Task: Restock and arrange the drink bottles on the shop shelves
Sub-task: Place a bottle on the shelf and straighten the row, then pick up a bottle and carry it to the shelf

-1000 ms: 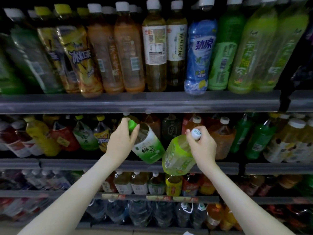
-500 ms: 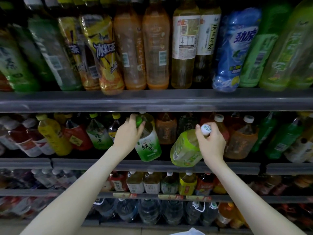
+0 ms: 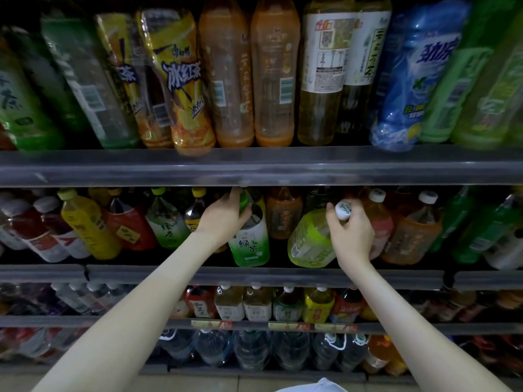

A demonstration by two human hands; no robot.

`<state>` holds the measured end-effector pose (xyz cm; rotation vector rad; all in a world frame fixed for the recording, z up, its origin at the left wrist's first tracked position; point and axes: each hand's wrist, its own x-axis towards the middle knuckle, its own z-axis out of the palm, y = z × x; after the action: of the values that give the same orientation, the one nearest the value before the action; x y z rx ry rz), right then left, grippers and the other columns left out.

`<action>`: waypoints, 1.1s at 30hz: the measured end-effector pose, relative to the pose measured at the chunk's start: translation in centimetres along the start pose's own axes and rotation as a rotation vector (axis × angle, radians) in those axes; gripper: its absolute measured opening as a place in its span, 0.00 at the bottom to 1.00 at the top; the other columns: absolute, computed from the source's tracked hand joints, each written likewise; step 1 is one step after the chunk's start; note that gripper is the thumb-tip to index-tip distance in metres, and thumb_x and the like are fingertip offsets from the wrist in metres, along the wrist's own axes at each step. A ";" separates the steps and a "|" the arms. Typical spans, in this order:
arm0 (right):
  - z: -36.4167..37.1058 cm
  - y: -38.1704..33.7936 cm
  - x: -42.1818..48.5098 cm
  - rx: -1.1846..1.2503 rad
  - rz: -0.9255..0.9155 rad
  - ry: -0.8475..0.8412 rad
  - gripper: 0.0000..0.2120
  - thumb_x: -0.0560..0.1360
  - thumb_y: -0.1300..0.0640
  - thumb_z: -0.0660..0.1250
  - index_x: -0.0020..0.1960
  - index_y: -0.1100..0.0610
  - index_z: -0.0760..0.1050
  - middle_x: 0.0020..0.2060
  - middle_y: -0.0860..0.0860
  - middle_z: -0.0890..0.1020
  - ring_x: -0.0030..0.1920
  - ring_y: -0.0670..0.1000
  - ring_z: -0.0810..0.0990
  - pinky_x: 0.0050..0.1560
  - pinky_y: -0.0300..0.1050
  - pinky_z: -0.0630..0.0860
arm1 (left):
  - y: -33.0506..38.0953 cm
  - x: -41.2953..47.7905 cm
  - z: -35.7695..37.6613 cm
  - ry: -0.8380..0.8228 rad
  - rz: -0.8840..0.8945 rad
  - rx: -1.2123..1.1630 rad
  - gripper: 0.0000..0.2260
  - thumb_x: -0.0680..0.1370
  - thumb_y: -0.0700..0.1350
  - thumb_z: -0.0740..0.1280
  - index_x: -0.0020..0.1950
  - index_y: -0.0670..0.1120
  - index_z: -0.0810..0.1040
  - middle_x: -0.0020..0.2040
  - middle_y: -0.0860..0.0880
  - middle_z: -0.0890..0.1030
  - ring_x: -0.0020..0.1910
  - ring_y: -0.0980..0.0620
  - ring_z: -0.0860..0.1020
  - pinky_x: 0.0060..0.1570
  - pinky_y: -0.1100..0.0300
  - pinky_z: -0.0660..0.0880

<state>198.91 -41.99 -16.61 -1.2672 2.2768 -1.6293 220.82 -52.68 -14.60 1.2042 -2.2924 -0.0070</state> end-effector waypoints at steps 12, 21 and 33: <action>3.5 -2.0 -1.3 0.088 -0.044 -0.071 0.09 0.78 0.51 0.65 0.49 0.57 0.71 0.42 0.50 0.78 0.42 0.52 0.76 0.41 0.45 0.68 | -1.8 -4.5 -4.9 0.434 -0.276 -0.199 0.16 0.78 0.52 0.59 0.54 0.38 0.73 0.39 0.50 0.75 0.36 0.53 0.72 0.37 0.60 0.65; 10.0 -5.2 -3.8 0.082 -0.080 -0.249 0.16 0.78 0.47 0.64 0.53 0.60 0.72 0.41 0.52 0.79 0.42 0.58 0.80 0.40 0.49 0.74 | -3.2 -9.4 -7.6 0.445 -0.329 -0.134 0.20 0.76 0.56 0.58 0.52 0.40 0.74 0.35 0.55 0.72 0.27 0.60 0.66 0.31 0.72 0.61; 8.0 -7.2 -3.1 0.162 -0.129 -0.891 0.45 0.68 0.49 0.76 0.75 0.45 0.50 0.57 0.45 0.71 0.54 0.48 0.74 0.48 0.39 0.71 | -1.8 -9.9 -8.1 0.281 -0.282 -0.190 0.09 0.78 0.50 0.65 0.52 0.46 0.71 0.31 0.58 0.69 0.28 0.61 0.71 0.28 0.71 0.62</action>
<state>208.97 -46.69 -15.46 -1.6620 1.5094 -0.9285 230.38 -44.25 -12.73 1.3254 -1.8253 -0.1469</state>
